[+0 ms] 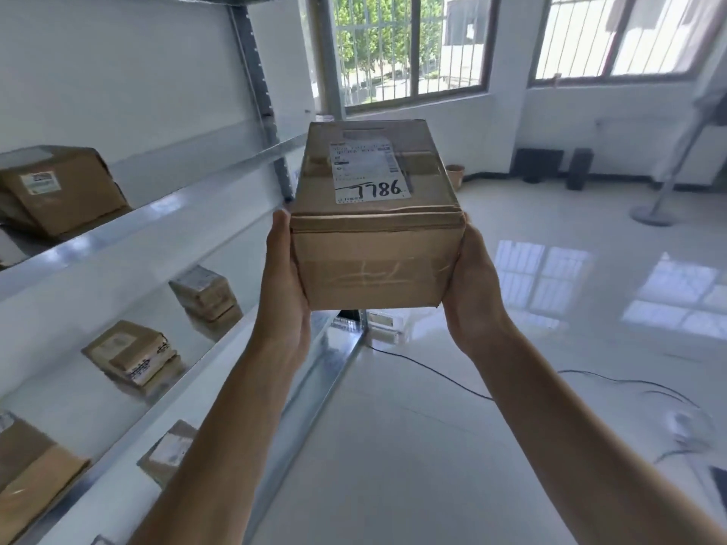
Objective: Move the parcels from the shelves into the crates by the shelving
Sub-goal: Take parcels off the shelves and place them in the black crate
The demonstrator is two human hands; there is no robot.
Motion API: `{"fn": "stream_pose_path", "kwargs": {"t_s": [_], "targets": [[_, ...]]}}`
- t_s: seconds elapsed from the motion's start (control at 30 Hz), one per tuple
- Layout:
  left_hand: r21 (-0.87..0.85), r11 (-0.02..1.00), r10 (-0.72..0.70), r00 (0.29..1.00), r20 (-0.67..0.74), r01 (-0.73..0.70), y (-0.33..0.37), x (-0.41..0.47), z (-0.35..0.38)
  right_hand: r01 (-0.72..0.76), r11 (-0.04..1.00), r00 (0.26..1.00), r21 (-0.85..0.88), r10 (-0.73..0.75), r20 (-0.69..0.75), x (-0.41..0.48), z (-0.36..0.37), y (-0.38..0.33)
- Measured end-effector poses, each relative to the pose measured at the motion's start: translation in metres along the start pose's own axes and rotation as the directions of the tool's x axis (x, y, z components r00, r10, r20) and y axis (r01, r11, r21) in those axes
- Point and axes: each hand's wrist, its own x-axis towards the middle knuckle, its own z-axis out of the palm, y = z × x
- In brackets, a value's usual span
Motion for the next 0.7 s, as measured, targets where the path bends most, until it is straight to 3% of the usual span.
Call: {"fn": "stream_pose_path", "kwargs": {"t_s": [0.47, 0.7], "targets": [[-0.084, 0.947, -0.291, 0.936, 0.197, 0.312, -0.099, 0.099, 0.005, -0.197, 0.98, 0.95, -0.028, 0.183, -0.254, 0.059, -0.041, 0.065], [-0.071, 0.911, -0.39, 0.904, 0.174, 0.407, -0.148, 0.133, 0.034, -0.255, 0.967, 0.924, -0.005, 0.243, -0.297, 0.093, -0.08, 0.086]]}}
